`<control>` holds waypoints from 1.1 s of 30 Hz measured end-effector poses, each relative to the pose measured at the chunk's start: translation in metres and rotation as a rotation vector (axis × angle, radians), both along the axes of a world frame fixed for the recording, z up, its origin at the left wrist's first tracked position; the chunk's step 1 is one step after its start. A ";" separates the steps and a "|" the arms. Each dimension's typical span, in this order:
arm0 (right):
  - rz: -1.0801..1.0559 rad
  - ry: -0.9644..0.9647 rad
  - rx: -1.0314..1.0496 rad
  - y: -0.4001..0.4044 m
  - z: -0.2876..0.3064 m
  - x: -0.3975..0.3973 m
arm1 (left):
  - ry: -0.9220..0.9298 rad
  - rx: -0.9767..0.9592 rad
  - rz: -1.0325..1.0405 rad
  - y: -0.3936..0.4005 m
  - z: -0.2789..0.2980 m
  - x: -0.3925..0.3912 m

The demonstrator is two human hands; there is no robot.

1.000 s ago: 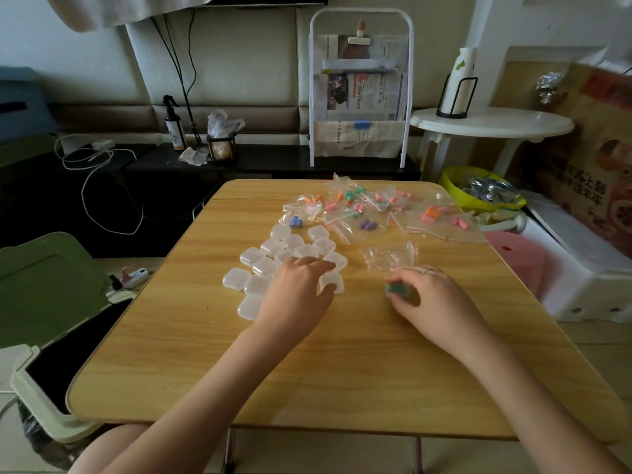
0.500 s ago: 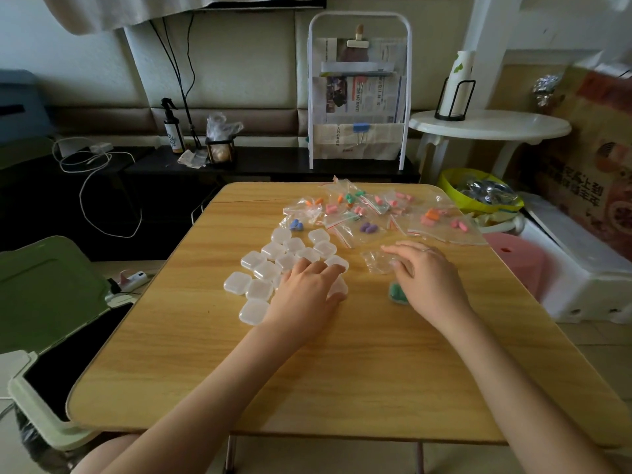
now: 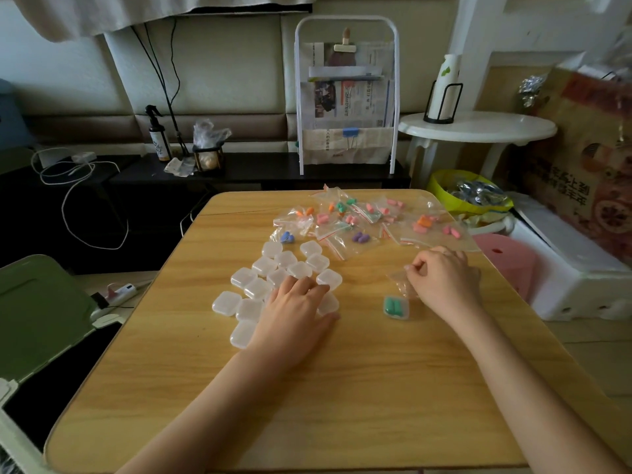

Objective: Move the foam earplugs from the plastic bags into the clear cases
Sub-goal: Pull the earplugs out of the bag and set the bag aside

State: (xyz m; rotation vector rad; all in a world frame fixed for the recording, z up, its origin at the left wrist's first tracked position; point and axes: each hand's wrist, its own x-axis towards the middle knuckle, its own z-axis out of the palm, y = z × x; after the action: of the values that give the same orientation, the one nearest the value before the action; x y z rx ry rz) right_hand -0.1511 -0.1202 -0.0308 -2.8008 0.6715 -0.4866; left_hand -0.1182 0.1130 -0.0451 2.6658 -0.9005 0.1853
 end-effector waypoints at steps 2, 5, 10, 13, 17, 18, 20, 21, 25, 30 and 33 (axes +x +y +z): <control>0.003 -0.075 0.032 -0.004 0.005 0.010 | 0.001 -0.006 -0.005 -0.001 0.001 0.002; 0.010 -0.029 0.009 -0.019 0.008 0.034 | -0.008 -0.012 -0.011 -0.004 0.002 0.006; -0.083 0.087 -0.008 -0.048 -0.015 0.078 | -0.039 -0.041 -0.039 -0.006 -0.001 0.013; -0.113 -0.014 -0.078 -0.051 -0.017 0.083 | -0.067 -0.116 -0.070 -0.003 -0.006 0.016; -0.045 -0.348 0.057 -0.046 -0.008 0.076 | -0.195 -0.269 -0.127 -0.004 -0.009 0.019; -0.014 -0.431 0.126 -0.041 -0.003 0.072 | -0.194 -0.342 -0.140 -0.005 -0.007 0.018; 0.038 -0.555 0.289 -0.027 0.010 0.062 | -0.146 -0.459 -0.156 -0.008 -0.001 0.012; 0.056 -0.605 0.408 -0.018 0.018 0.056 | -0.129 -0.501 -0.165 -0.010 0.002 0.008; 0.112 -0.614 1.035 0.024 0.036 0.019 | -0.089 -0.667 -0.178 -0.012 0.014 -0.009; 0.264 -0.416 1.437 0.069 0.041 -0.027 | 0.051 -0.864 -0.171 -0.013 0.026 -0.031; 0.305 -0.292 1.426 0.088 0.043 -0.042 | 0.285 -0.984 -0.146 -0.011 0.033 -0.039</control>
State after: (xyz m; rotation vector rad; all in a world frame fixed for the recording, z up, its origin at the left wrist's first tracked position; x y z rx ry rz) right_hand -0.1930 -0.0324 0.0120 -1.3965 0.2813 -0.1855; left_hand -0.1575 0.1021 -0.0121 1.6574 -0.6577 0.1520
